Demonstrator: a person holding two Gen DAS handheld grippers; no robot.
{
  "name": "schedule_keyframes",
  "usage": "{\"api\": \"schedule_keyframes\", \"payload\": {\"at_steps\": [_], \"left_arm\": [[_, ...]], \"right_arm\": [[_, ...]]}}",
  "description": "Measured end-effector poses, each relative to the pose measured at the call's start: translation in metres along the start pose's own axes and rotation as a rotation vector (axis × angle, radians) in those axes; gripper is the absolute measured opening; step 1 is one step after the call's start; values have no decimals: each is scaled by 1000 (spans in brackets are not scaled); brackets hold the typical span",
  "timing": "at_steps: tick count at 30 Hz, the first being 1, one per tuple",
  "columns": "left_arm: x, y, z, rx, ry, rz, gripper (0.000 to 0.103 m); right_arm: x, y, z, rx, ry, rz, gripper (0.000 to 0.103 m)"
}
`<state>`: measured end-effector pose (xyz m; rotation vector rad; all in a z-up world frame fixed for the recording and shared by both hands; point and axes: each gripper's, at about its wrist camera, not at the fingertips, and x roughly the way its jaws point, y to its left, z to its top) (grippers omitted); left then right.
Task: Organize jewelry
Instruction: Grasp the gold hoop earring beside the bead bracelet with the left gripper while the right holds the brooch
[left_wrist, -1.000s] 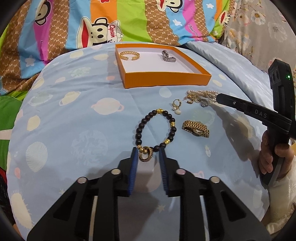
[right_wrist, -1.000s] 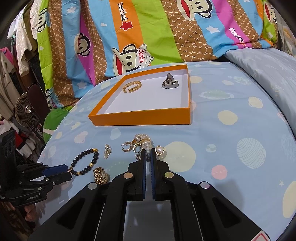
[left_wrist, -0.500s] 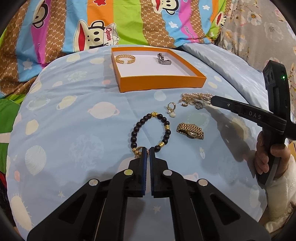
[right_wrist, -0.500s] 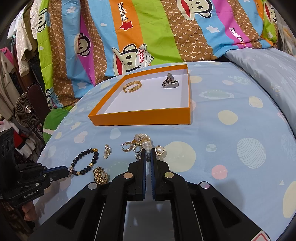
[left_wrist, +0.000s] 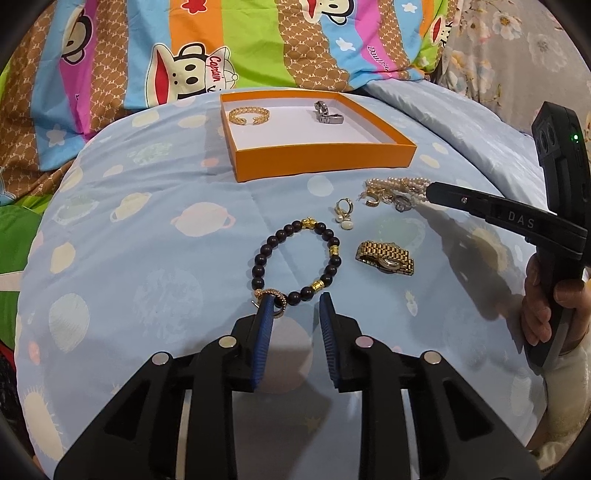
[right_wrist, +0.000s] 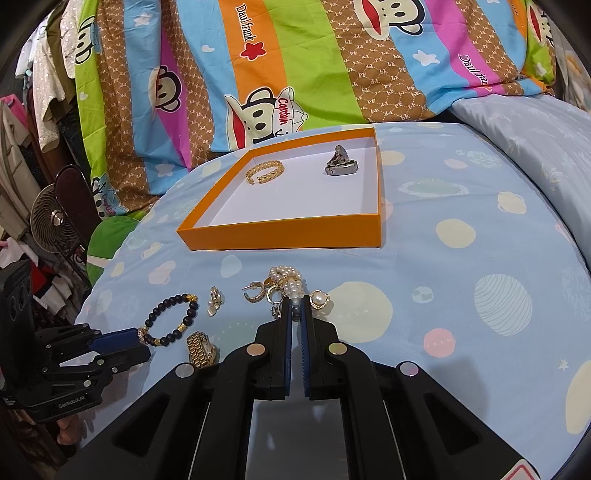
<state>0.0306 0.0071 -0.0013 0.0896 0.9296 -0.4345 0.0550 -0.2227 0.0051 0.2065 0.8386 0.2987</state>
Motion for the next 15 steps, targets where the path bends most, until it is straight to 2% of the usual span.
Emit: {"api": "schedule_keyframes", "payload": {"at_steps": [3,5,11,15], "left_arm": [[1,0,1,3,-11,3,24],[1,1,0,9,-18,5,2],[0,9,1,-30,-23,-44,0],[-15,11,6,-37,-67,-71,0]], "right_arm": [[0,0,0,1,1,0,4],[0,0,0,0,1,0,4],[0,1,0,-1,0,1,4],[-1,2,-1,1,-7,4,4]]}}
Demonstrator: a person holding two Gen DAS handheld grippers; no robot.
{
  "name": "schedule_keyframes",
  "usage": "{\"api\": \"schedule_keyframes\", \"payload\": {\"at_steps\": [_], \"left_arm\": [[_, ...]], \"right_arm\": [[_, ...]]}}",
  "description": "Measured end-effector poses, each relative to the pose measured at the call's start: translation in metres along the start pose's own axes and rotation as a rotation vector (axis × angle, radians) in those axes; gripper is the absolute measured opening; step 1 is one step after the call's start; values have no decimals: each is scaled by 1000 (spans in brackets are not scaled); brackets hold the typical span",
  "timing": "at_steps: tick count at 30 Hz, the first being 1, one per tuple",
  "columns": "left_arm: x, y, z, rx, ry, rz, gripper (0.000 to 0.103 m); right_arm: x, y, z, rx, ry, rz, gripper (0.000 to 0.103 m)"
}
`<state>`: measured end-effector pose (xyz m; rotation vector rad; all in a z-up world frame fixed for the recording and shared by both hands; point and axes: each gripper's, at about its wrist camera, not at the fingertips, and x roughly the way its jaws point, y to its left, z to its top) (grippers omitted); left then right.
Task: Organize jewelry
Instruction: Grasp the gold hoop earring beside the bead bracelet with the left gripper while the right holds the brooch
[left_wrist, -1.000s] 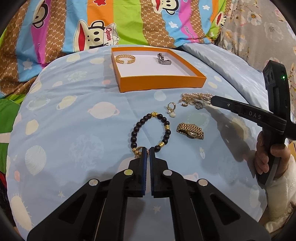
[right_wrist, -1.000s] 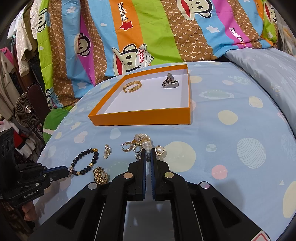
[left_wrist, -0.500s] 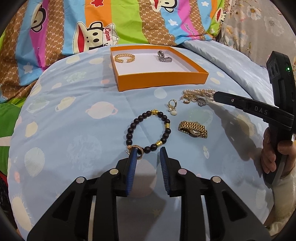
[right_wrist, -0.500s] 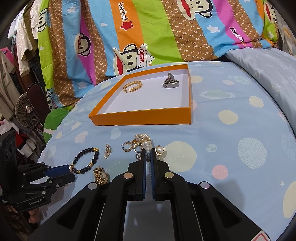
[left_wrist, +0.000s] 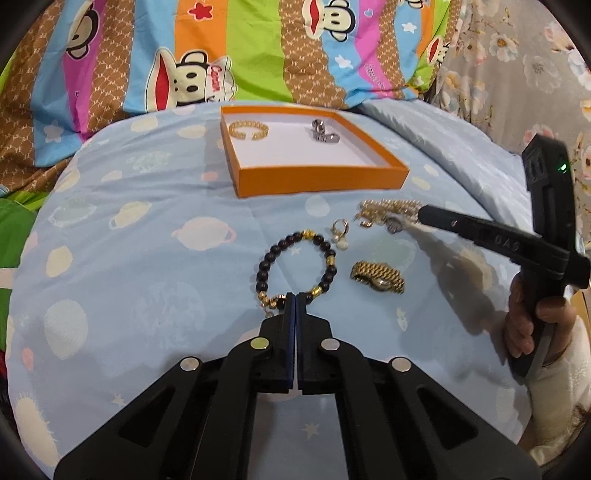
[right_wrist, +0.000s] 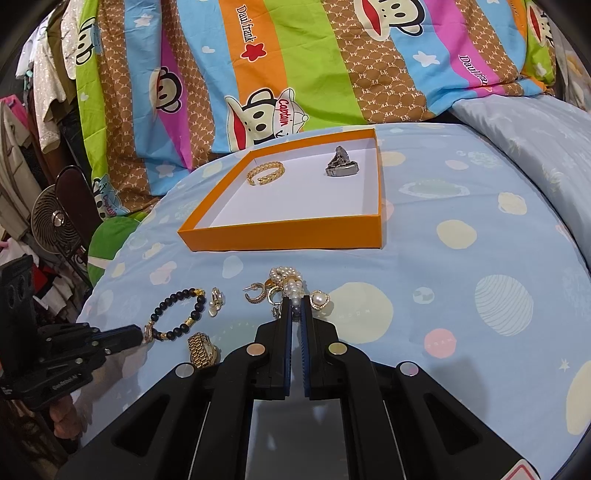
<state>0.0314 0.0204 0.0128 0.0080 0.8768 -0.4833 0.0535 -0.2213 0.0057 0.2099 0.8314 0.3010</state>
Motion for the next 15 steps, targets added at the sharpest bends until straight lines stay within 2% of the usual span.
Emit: {"api": "schedule_keyframes", "payload": {"at_steps": [6,12,15], "left_arm": [[-16,5,14,2,-46,18,0],[0,1,1,13,30,50,1],[8,1,-6,11,53,65,18]], "right_arm": [[-7,1,3,2,-25,7,4],[-5,1,3,2,-20,9,4],[-4,1,2,0,-15,10,4]]}}
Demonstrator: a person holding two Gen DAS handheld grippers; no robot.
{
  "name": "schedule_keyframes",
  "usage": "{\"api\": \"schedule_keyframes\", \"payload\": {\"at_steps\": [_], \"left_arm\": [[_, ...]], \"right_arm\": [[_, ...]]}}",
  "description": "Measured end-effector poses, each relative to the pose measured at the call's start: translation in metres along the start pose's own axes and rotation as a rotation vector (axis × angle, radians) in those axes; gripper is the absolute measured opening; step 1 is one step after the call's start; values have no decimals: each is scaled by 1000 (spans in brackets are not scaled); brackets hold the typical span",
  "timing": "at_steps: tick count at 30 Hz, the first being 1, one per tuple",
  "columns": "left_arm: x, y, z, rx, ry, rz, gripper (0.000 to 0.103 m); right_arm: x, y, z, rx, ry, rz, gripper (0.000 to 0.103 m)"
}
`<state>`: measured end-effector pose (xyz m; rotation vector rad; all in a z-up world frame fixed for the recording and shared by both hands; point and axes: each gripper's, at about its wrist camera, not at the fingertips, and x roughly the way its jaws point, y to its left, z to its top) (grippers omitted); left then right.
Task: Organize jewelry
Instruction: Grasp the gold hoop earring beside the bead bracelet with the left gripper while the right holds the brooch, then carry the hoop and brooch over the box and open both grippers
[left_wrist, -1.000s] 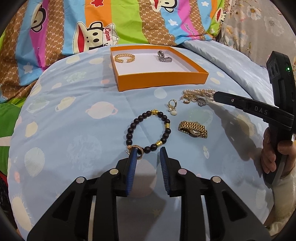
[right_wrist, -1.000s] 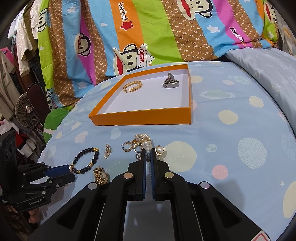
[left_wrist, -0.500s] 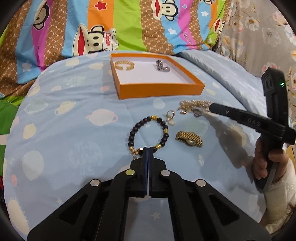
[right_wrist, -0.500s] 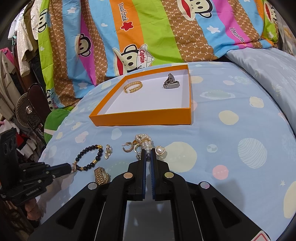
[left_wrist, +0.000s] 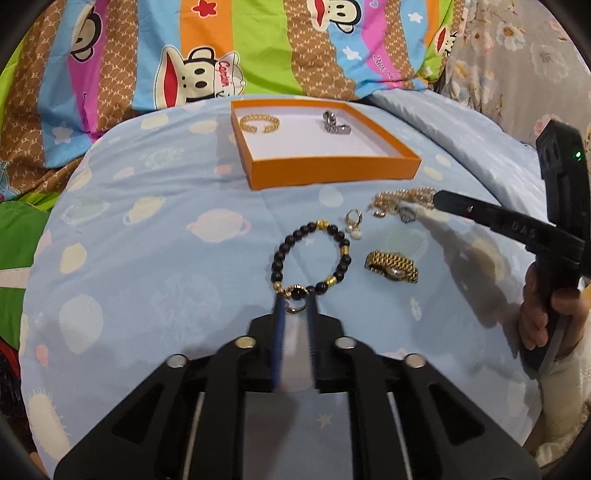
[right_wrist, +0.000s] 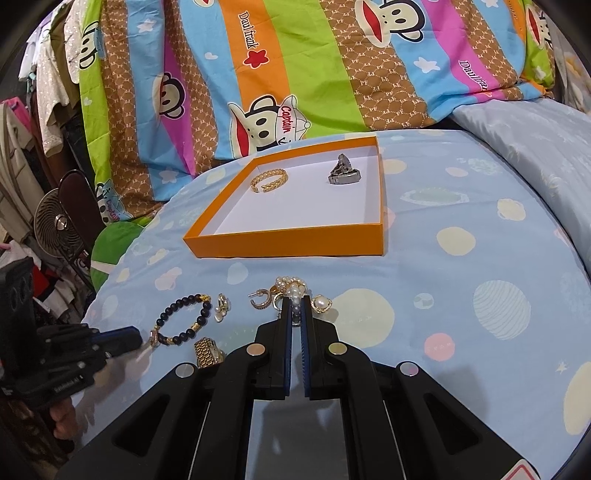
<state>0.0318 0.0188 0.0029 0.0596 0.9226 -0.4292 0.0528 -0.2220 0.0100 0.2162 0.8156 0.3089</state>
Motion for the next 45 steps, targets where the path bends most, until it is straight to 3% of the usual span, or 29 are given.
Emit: {"api": "schedule_keyframes", "payload": {"at_steps": [2,5,10,14,27,38,45], "left_arm": [[4,0,-1,-5,8,5,34],[6,-4,-1,8,1,14,37],[14,-4,3,16,-6,32,34],[14,-2,4,9,-6,16,18],[-11,-4,15,19,-46,-25,18],[-20,-1,94,82,-175,-30,18],[24,-1,157,98,-211,-34,18]], "right_arm": [[1,0,0,0,3,1,4],[1,0,0,-1,4,2,4],[1,0,0,-1,4,1,4],[1,0,0,-1,4,2,4],[-15,5,9,-9,-57,18,4],[-24,21,67,-121,-128,-10,4],[10,17,129,-132,-159,-10,4]]}}
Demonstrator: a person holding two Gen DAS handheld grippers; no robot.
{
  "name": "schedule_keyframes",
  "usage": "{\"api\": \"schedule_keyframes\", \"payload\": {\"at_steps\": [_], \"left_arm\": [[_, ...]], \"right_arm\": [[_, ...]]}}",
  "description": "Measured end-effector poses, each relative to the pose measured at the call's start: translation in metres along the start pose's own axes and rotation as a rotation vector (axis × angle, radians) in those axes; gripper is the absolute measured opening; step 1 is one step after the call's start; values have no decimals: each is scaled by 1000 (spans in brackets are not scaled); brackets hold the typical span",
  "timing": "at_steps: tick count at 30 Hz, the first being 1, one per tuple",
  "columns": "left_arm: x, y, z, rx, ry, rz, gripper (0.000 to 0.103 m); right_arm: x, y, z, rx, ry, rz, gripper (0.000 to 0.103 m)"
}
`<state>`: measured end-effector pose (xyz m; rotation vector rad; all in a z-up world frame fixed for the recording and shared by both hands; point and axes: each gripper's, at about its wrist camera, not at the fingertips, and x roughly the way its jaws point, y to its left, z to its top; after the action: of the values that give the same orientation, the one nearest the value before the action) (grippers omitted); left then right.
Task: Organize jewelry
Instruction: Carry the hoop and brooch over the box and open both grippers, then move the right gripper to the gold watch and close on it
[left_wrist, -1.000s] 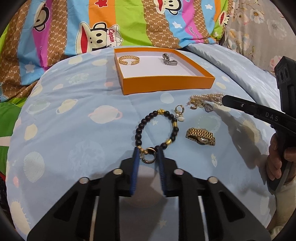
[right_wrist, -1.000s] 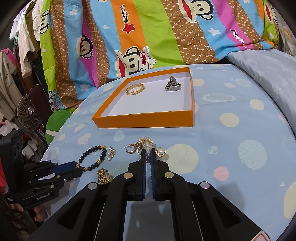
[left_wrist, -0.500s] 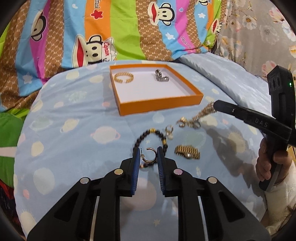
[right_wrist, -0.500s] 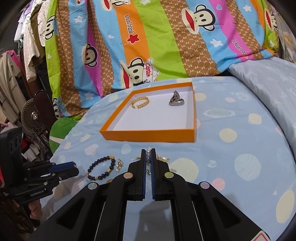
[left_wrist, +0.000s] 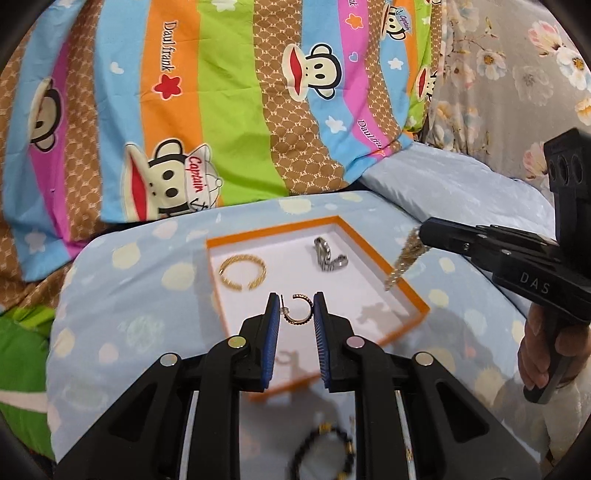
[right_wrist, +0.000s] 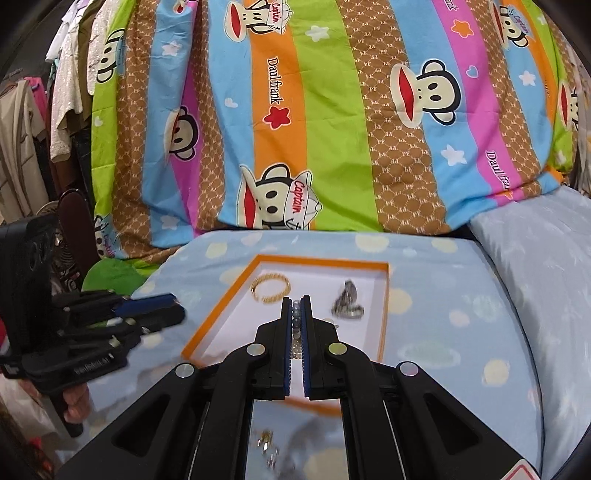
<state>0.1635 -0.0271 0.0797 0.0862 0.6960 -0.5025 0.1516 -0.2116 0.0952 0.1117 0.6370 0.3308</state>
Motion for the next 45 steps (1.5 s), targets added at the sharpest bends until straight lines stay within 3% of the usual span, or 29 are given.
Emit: {"api": "schedule_keyframes", "payload": {"at_steps": [5,10,15,20,21,22,23,24,26,34,37,41,45], "left_arm": [[51,6,13,-23,34,-6,18],[87,13,5,-23,102,14,18],[98,21,-4,-26,140,35,18],[100,25,-8,-36,149,34,19],[100,24,-8,-34,148,41,22],[99,25,-8,-28,143,54,35],[98,25,-8,-25,132,68,50],[95,26,-8,-29,115,80,54],[88,28,-5,-36,84,84,56],[41,37,6,-80,-2,83,57],[15,38,1,-87,-24,81,63],[-16,36,-18,-83,-35,66,64],[-31,29,-48,-92,23,19,64]], "right_arm": [[48,-10,3,27,55,7,4],[84,-29,-10,52,144,-17,4],[90,-41,-11,49,160,-61,5],[101,-43,-22,31,217,-82,16],[101,-40,-24,12,219,-99,16],[100,-37,-25,-15,214,-124,17],[98,-34,-25,-29,204,-141,20],[94,-32,-24,-43,185,-154,23],[84,-30,-20,-48,141,-168,33],[26,-22,-13,-21,36,-157,34],[5,-10,-23,-19,30,-133,34],[-12,6,-48,-20,44,-107,43],[-18,15,-80,16,90,-83,44]]}}
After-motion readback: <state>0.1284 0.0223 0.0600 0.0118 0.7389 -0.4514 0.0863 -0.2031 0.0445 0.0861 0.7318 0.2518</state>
